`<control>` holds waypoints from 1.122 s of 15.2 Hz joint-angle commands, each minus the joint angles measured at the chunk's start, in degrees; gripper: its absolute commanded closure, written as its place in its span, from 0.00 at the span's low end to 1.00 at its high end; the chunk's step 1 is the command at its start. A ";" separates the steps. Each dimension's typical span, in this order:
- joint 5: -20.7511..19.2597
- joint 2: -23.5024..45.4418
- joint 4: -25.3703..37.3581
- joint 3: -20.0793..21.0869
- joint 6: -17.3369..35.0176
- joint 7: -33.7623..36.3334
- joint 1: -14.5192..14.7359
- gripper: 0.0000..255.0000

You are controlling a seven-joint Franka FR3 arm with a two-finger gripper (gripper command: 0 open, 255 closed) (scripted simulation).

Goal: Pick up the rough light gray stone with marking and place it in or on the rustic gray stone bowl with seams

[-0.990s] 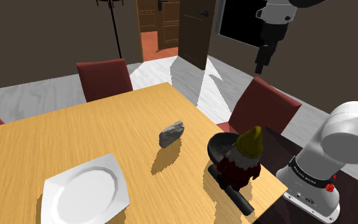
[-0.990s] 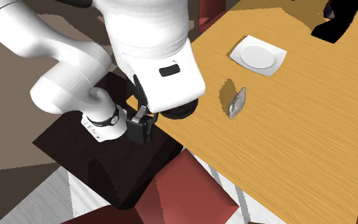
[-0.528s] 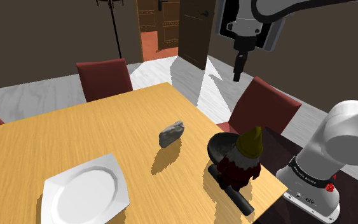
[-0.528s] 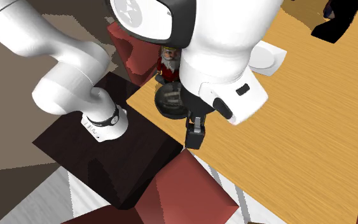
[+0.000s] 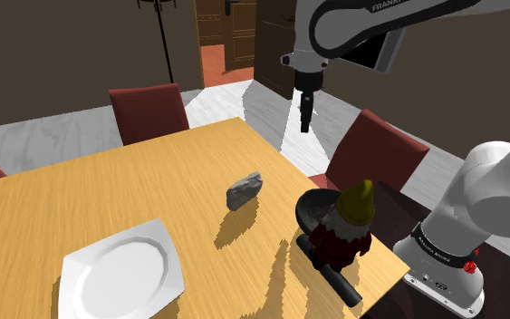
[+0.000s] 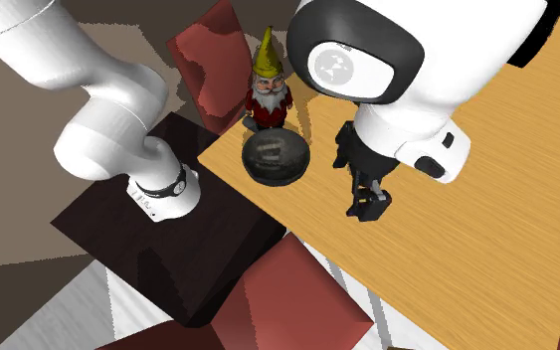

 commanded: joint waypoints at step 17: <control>2.18 27.29 15.81 8.84 7.86 -15.43 9.65 0.00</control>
